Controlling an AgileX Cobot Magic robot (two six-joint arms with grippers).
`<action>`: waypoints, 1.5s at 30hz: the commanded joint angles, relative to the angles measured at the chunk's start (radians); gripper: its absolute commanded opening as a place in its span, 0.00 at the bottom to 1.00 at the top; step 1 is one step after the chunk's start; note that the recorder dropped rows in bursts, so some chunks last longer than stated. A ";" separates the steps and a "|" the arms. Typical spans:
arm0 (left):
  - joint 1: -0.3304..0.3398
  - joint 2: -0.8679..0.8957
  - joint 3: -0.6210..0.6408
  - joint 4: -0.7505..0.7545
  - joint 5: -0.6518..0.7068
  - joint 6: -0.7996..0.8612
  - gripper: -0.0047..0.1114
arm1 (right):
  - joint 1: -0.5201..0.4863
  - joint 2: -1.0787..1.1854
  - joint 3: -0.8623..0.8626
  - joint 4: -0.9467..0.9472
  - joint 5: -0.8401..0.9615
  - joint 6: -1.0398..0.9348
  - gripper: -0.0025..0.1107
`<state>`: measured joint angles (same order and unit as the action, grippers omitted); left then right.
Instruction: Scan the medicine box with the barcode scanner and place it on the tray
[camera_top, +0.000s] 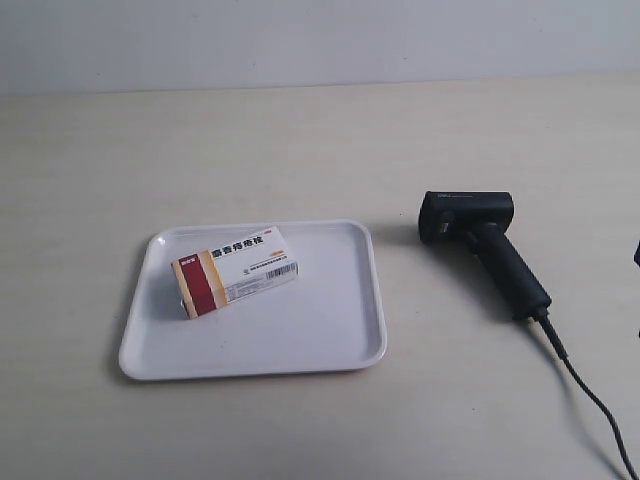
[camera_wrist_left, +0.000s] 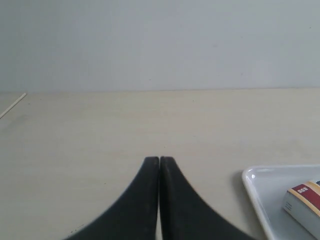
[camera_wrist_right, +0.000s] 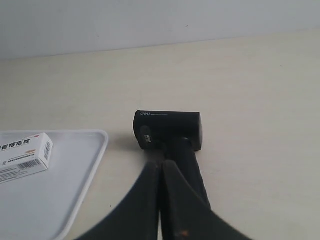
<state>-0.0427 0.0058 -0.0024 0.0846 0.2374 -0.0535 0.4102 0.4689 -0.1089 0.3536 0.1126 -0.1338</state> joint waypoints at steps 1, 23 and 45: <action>0.002 -0.006 0.002 0.005 0.000 -0.008 0.06 | -0.004 -0.003 0.003 0.006 -0.002 0.003 0.03; 0.002 -0.006 0.002 0.005 0.000 -0.008 0.06 | -0.004 -0.005 0.109 -0.311 -0.256 0.183 0.03; 0.002 -0.006 0.002 0.005 0.000 -0.008 0.06 | -0.354 -0.401 0.109 -0.309 -0.084 0.178 0.03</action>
<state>-0.0427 0.0058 -0.0024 0.0866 0.2393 -0.0550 0.0949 0.1318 -0.0044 0.0566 -0.0370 0.0482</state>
